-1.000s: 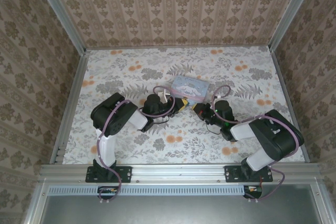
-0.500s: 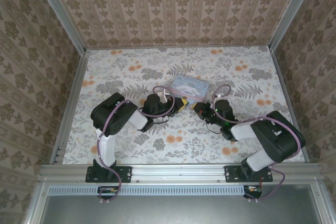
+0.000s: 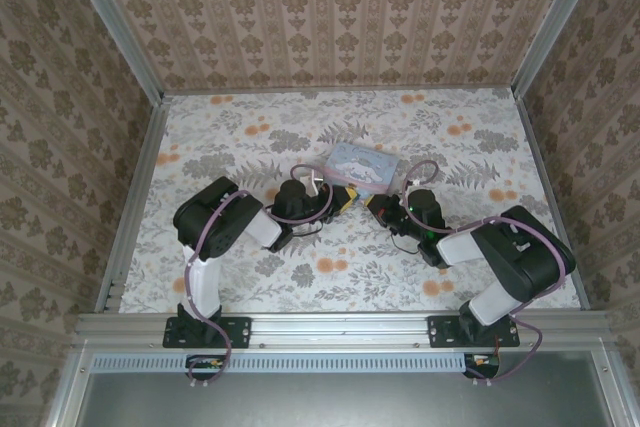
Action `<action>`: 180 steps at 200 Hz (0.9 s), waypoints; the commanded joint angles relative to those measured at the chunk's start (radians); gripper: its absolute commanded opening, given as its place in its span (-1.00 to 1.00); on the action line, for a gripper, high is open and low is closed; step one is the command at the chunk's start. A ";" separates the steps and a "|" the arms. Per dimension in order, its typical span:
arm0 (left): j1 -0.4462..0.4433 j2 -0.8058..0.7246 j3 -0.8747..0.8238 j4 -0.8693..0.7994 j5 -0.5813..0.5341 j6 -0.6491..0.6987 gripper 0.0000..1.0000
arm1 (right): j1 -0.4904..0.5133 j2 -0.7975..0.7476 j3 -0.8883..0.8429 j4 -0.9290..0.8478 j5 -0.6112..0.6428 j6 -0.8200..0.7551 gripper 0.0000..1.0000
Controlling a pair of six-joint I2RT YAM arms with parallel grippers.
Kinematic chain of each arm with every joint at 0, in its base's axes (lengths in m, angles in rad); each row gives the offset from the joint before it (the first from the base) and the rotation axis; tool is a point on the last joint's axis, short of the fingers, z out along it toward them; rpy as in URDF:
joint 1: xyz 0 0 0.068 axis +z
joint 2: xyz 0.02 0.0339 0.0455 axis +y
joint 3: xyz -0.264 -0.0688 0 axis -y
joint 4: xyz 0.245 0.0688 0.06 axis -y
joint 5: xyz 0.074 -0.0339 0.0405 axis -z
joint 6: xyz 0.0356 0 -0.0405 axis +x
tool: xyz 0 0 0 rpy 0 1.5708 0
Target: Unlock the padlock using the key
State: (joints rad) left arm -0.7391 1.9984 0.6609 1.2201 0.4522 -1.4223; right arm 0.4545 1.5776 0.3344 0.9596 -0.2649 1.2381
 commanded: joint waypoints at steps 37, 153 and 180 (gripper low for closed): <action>-0.033 -0.040 0.029 0.069 0.011 -0.041 -1.00 | 0.006 0.032 0.031 0.115 0.005 0.047 -1.00; -0.100 -0.084 0.068 0.075 -0.040 -0.158 -1.00 | -0.016 0.091 0.026 0.225 -0.003 0.106 -1.00; -0.100 -0.093 0.050 0.073 -0.032 -0.157 -1.00 | -0.049 0.072 0.025 0.198 -0.017 0.075 -1.00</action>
State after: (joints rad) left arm -0.7799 1.9766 0.6956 1.2007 0.3008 -1.5578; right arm 0.4263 1.6581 0.3347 1.1305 -0.2634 1.3567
